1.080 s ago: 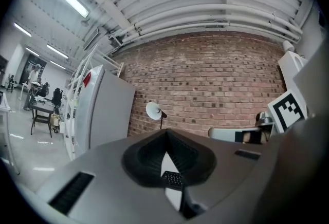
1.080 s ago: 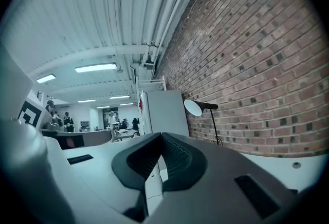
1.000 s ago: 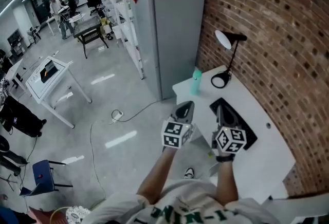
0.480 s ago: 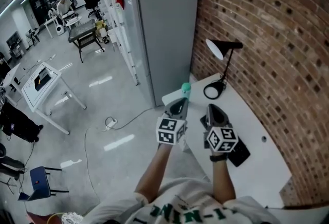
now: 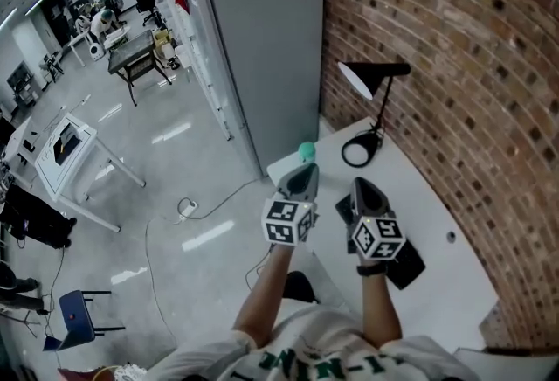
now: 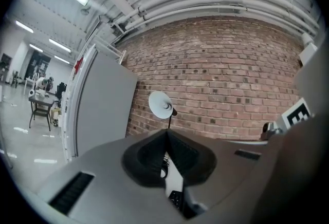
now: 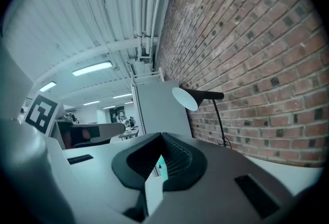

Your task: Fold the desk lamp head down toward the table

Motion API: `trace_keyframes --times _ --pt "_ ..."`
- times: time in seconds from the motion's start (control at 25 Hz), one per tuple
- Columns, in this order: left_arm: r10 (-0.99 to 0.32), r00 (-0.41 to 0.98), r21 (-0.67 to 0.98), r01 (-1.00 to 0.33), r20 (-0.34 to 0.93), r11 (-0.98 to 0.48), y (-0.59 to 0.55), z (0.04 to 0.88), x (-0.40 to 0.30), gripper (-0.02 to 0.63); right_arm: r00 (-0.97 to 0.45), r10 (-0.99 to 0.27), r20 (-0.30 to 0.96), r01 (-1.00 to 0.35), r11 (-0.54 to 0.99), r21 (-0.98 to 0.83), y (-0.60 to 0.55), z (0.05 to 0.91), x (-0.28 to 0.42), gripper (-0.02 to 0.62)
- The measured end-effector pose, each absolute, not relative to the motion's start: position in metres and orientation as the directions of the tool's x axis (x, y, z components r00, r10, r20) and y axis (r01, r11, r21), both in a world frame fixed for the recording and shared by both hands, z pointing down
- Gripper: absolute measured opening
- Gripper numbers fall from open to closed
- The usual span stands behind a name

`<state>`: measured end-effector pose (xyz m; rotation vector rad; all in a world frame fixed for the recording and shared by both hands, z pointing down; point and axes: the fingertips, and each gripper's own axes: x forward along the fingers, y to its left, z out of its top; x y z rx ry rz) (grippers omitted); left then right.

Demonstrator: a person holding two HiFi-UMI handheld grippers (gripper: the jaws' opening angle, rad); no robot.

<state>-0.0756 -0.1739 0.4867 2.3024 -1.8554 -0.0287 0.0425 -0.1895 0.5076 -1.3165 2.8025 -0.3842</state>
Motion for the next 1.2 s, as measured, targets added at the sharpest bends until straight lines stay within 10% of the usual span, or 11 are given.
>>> trace_keyframes --times 1.2 --pt "-0.815 0.575 0.236 -0.804 0.069 -0.546 -0.376 0.395 -0.039 0.1 -0.403 -0.913 0.064 -0.891 0.376 -0.257 -0.326 0.488 0.074 0.006"
